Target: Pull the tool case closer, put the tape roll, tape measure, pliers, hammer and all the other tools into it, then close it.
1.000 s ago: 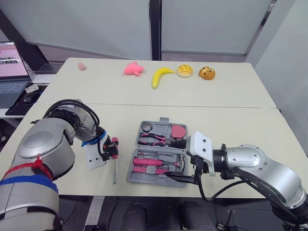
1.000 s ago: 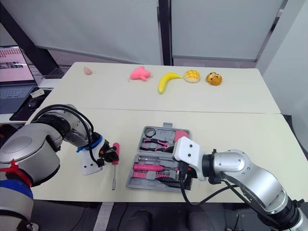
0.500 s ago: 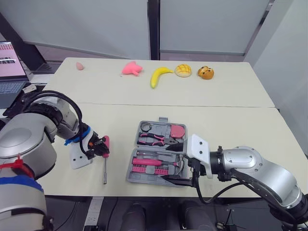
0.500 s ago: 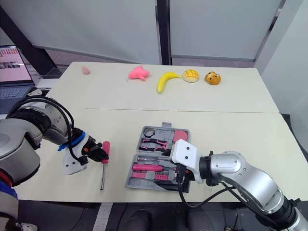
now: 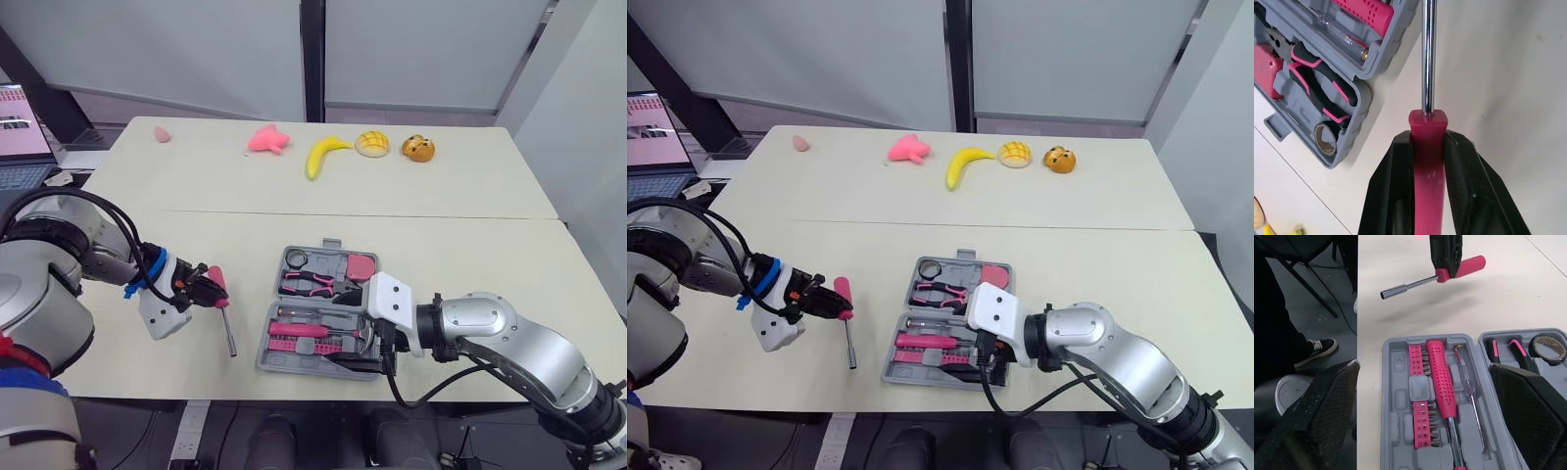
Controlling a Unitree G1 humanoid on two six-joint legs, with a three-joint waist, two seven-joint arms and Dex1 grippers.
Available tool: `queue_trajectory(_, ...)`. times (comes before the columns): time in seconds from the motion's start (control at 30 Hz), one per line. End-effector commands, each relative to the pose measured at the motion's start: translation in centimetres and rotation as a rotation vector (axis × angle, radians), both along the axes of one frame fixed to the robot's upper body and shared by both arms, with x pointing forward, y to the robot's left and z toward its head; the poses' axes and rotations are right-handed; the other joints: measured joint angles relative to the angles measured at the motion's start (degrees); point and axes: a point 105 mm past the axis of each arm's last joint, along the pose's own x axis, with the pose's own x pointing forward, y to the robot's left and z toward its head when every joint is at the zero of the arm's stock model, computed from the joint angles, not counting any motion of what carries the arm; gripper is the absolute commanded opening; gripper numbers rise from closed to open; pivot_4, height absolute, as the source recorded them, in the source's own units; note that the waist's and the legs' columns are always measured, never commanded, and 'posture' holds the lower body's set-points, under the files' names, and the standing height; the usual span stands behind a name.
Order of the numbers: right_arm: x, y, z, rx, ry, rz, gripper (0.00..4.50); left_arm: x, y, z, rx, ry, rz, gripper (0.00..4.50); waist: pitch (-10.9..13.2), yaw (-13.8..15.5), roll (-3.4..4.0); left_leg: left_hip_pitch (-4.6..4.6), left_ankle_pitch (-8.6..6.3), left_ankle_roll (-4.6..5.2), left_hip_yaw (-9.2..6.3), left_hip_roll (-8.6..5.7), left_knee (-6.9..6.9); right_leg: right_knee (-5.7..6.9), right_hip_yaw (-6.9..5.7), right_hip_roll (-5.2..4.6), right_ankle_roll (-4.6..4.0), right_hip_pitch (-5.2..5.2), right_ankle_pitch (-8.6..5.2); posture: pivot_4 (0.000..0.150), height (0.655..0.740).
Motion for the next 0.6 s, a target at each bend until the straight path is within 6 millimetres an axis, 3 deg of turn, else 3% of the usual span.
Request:
queue_trajectory(0.03,0.2,0.4,0.6,0.008,-0.033,0.012,4.50,-0.2,0.9,0.9,-0.020,-0.007,0.061,0.50,0.0,-0.1,0.00,0.00,0.00,0.00,0.00,0.01,0.00,0.01,0.00,0.00,0.00,0.00,0.00,0.150,0.7255)
queue_trajectory(0.37,0.5,0.9,0.4,-0.004,-0.038,0.018,4.50,0.4,1.4,1.9,-0.113,-0.065,0.182,0.50,0.0,-0.1,0.00,0.00,0.00,0.00,-0.01,0.02,0.01,0.04,-0.02,0.01,-0.03,0.00,0.02,0.150,0.7255)
queue_trajectory(0.6,0.6,1.6,0.7,0.024,-0.050,0.030,4.50,-0.7,1.9,1.0,-0.192,-0.040,0.232,0.50,0.0,-0.2,0.01,0.02,0.00,0.00,-0.02,0.08,0.02,0.11,-0.03,0.06,-0.07,-0.01,0.04,0.150,0.7255)
